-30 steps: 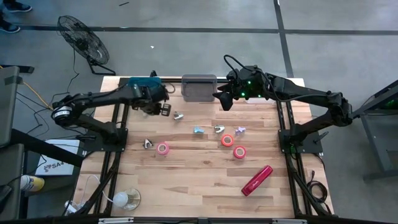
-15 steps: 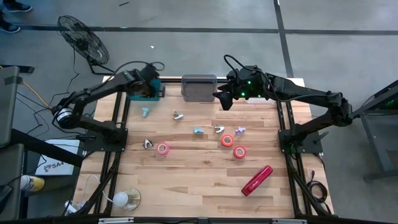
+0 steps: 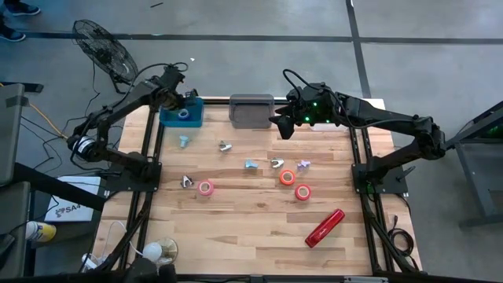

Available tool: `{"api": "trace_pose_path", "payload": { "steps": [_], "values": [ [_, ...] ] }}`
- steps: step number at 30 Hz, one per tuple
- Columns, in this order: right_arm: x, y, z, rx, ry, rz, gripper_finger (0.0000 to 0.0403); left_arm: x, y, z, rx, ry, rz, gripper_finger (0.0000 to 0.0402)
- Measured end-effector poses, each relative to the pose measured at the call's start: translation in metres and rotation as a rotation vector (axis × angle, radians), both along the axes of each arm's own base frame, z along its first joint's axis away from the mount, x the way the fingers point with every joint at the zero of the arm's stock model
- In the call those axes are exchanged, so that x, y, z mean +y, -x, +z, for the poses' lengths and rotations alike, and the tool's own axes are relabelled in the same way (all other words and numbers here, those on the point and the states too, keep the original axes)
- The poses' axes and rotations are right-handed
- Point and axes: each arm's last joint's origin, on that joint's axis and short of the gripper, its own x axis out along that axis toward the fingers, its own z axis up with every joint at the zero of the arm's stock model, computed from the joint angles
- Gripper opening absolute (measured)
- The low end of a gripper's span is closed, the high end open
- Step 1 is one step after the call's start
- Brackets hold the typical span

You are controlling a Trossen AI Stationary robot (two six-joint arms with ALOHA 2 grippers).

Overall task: Pick and place Stapler, Stapler remover, tape
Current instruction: Put the green tape into the blue bin

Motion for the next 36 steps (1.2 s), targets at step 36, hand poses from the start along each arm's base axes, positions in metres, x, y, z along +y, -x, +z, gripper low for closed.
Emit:
{"api": "trace_pose_path", "payload": {
  "steps": [36],
  "values": [
    [0.0,0.0,0.0,-0.001,-0.004,-0.025,0.0209,0.016,-0.012,-0.04,0.192,0.113,-0.012,0.0036]
  ]
}}
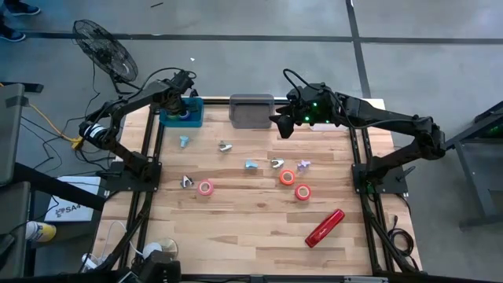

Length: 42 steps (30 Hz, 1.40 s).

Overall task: Pick and place Stapler, Stapler remover, tape
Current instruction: Put the green tape into the blue bin, then put the left blue staple remover into the black bin

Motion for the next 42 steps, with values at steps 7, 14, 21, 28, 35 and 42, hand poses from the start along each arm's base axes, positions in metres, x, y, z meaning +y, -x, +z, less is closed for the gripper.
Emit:
{"api": "trace_pose_path", "payload": {
  "steps": [7,14,21,28,35,42],
  "values": [
    [0.0,0.0,0.0,0.0,0.0,0.0,0.0209,0.0,0.0,0.0,0.003,0.007,-0.007,0.0063],
    [0.0,0.0,0.0,0.0,0.0,0.001,0.0209,0.0,0.0,0.0,0.003,0.007,-0.008,0.009],
    [0.0,0.0,0.0,0.0,0.0,0.001,0.0209,0.0,0.0,0.0,0.001,0.007,-0.008,0.0092],
    [0.0,0.0,0.0,0.003,-0.001,0.001,0.0209,-0.001,0.0,0.002,-0.019,0.01,-0.013,0.0093],
    [0.0,0.0,0.0,0.004,-0.001,0.001,0.0209,-0.008,0.004,0.018,-0.038,-0.042,-0.06,0.0093],
    [0.0,0.0,0.0,0.004,-0.001,0.001,0.0209,-0.017,0.005,0.025,-0.137,0.01,-0.134,0.0093]
  ]
}}
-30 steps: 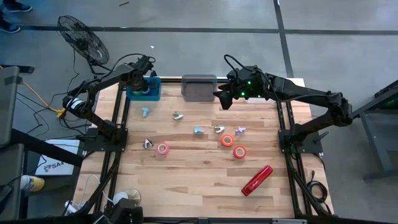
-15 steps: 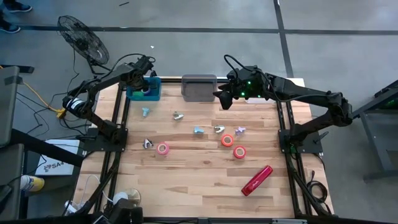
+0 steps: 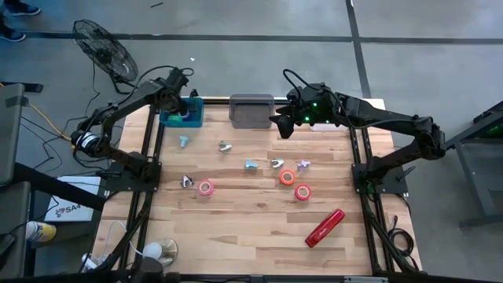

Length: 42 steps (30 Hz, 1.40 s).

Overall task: Pick and place Stapler, Stapler remover, tape
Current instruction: Put the left blue staple remover into the black bin

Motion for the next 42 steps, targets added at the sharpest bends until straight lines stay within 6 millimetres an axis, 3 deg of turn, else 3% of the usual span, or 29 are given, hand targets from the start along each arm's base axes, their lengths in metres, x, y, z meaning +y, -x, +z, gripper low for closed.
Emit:
{"api": "trace_pose_path", "payload": {
  "steps": [12,25,36,42],
  "values": [
    [0.0,0.0,0.0,0.0,0.0,0.0,0.0209,-0.02,-0.006,-0.004,0.006,0.169,-0.112,0.0093],
    [0.0,0.0,0.0,0.001,0.001,0.001,0.0209,-0.041,-0.029,-0.004,0.074,0.158,-0.194,0.0097],
    [0.0,0.0,0.0,0.006,0.006,0.004,0.0209,-0.06,-0.021,-0.043,0.122,0.256,-0.054,0.0219],
    [0.0,0.0,0.0,0.009,0.015,0.009,0.0209,-0.067,-0.016,-0.068,0.091,0.275,-0.032,0.0234]
  ]
}}
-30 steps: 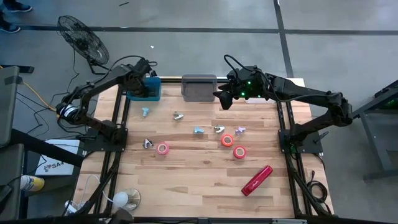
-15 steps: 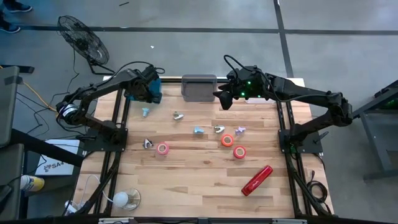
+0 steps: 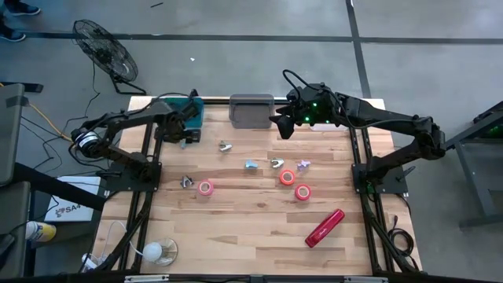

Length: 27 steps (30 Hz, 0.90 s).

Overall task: Pick and place Stapler, Stapler remover, tape
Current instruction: Put the left blue staple remover into the black bin

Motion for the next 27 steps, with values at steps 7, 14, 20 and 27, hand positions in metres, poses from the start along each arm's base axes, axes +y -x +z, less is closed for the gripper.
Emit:
{"api": "trace_pose_path", "payload": {
  "steps": [7,14,20,27],
  "values": [
    [0.0,0.0,0.0,0.0,0.0,0.0,0.0209,-0.002,0.001,-0.018,-0.055,-0.031,0.017,0.0234],
    [0.0,0.0,0.0,0.0,0.0,0.0,0.0209,-0.001,0.003,-0.019,-0.016,-0.067,0.023,0.0187],
    [0.0,0.0,0.0,0.0,0.0,0.0,0.0209,-0.001,0.003,-0.019,-0.015,-0.065,0.017,0.0108],
    [0.0,0.0,0.0,0.001,0.002,-0.004,0.0209,-0.002,0.004,-0.019,-0.008,-0.048,0.004,0.0043]
  ]
}}
